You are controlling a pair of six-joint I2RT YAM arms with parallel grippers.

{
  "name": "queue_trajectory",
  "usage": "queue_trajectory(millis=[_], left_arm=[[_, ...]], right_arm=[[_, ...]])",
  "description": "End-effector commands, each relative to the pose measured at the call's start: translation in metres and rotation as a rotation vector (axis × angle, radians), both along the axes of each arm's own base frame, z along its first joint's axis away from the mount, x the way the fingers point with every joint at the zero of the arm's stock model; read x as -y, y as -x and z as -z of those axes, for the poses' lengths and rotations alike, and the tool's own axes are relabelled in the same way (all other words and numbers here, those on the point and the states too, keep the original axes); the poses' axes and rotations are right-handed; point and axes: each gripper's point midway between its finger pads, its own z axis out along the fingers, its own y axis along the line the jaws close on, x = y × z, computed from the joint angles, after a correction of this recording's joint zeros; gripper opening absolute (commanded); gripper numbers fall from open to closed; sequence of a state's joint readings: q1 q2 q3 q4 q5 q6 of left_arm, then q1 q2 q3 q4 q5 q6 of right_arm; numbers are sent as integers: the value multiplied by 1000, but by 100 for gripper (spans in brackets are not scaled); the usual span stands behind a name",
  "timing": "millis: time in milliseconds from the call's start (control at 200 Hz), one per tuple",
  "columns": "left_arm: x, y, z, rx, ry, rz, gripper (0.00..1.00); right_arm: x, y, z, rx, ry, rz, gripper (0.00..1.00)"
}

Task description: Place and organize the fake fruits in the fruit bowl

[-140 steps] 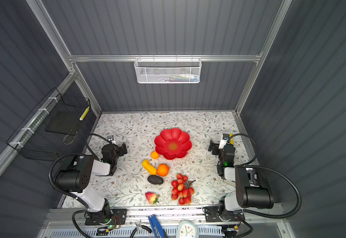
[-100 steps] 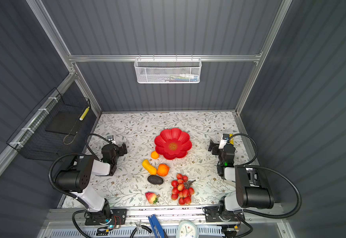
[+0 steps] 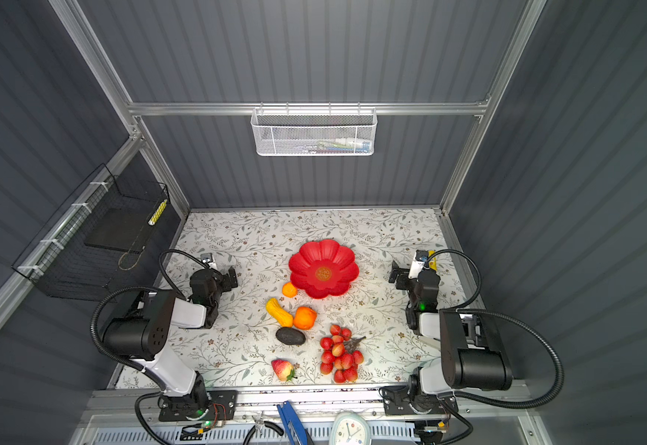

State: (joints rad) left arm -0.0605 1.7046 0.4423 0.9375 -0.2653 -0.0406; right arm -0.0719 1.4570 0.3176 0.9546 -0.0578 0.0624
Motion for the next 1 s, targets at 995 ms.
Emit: queue_trajectory(millis=[995], left_arm=[[138, 76, -70, -479, 392, 256, 85]], right_arm=[[-6, -18, -58, -256, -506, 115, 99]])
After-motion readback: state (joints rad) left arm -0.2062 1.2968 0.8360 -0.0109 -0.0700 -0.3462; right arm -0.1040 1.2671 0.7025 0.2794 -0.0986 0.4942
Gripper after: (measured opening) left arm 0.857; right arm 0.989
